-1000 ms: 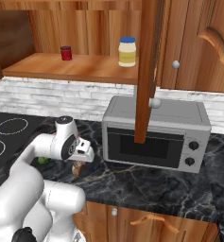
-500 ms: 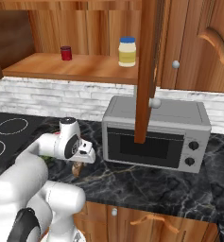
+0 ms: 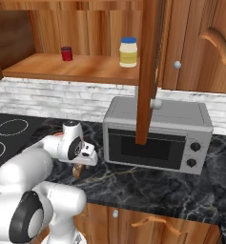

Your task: Pick the avocado and bread from the counter and place them on the plate. Then pick the jam from the cabinet and place it next to the plate. Lastly close the cabinet door.

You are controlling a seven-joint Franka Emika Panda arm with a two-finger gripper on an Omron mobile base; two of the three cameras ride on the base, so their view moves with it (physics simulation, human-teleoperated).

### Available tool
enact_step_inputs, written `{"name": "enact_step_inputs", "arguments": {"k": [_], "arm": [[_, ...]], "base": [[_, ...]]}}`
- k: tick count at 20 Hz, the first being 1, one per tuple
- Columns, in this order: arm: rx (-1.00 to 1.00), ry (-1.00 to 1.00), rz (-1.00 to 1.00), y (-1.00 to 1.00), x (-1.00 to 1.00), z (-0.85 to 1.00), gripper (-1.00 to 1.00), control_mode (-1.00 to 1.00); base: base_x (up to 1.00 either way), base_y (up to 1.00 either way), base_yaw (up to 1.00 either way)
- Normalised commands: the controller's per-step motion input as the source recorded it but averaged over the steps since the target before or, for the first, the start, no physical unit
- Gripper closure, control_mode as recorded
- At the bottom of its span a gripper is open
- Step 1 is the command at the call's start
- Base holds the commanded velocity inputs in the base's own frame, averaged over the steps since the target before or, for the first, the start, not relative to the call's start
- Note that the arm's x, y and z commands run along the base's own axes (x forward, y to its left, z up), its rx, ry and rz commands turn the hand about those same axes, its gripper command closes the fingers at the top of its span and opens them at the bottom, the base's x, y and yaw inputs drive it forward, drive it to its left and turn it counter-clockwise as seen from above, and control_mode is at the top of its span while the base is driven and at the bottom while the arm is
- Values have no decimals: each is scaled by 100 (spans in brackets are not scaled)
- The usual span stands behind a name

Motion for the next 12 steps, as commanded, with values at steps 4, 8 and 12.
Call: {"name": "enact_step_inputs", "arguments": {"k": [4, 8, 12], "arm": [[-2, -3, 0, 0, -9, -45, -100, -100], [-1, -3, 0, 0, -22, -47, -100, -100], [0, -1, 0, 0, -24, -55, 100, -100]], "base": [[0, 0, 0], [0, 0, 0], [0, 0, 0]]}}
